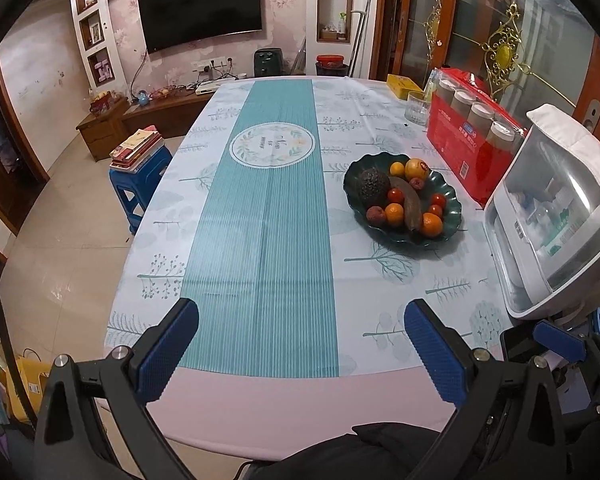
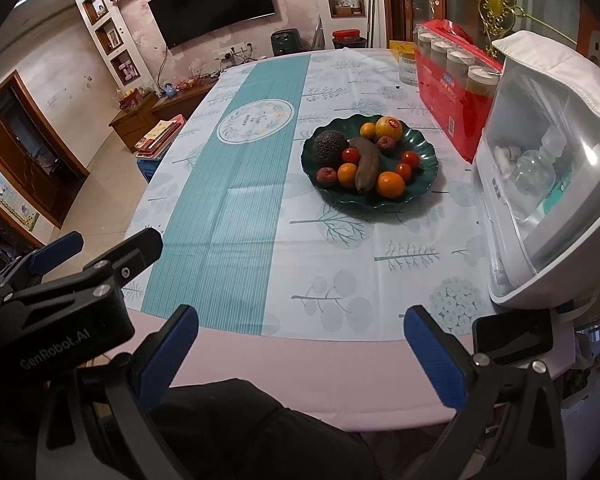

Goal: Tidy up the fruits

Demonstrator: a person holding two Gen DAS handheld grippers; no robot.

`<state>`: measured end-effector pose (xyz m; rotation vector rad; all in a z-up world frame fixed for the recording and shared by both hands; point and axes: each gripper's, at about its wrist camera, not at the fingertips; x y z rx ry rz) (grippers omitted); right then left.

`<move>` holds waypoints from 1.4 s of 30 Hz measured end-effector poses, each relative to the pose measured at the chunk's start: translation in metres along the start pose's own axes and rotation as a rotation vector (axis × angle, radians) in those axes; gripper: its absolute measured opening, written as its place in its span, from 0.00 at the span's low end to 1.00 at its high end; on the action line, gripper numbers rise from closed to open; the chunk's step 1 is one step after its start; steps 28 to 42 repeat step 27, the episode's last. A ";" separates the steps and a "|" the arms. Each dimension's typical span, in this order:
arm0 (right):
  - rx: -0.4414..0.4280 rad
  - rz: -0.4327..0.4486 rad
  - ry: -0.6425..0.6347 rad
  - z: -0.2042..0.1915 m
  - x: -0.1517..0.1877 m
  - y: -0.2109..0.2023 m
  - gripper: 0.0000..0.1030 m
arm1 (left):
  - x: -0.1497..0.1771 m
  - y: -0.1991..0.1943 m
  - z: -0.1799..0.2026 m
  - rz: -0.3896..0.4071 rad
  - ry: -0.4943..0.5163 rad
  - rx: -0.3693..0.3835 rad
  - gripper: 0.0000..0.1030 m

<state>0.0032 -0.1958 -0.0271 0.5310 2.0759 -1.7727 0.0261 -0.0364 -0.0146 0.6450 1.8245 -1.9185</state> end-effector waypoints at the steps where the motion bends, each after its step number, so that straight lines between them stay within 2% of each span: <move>1: 0.000 0.000 0.000 0.000 0.000 0.000 1.00 | 0.000 0.000 0.000 0.002 0.001 -0.001 0.99; 18: 0.003 -0.003 -0.005 0.003 0.003 -0.001 1.00 | 0.002 -0.003 0.003 0.021 0.000 -0.001 0.99; 42: 0.004 -0.014 -0.007 0.006 0.002 -0.001 1.00 | 0.001 -0.002 0.002 0.009 -0.003 0.001 0.99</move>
Point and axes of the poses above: each gripper's, at about its wrist camera, not at the fingertips, and y roughly the way its jaws point, z to its right, x to its underside, and after that the axes turned 1 degree about x, right-handed
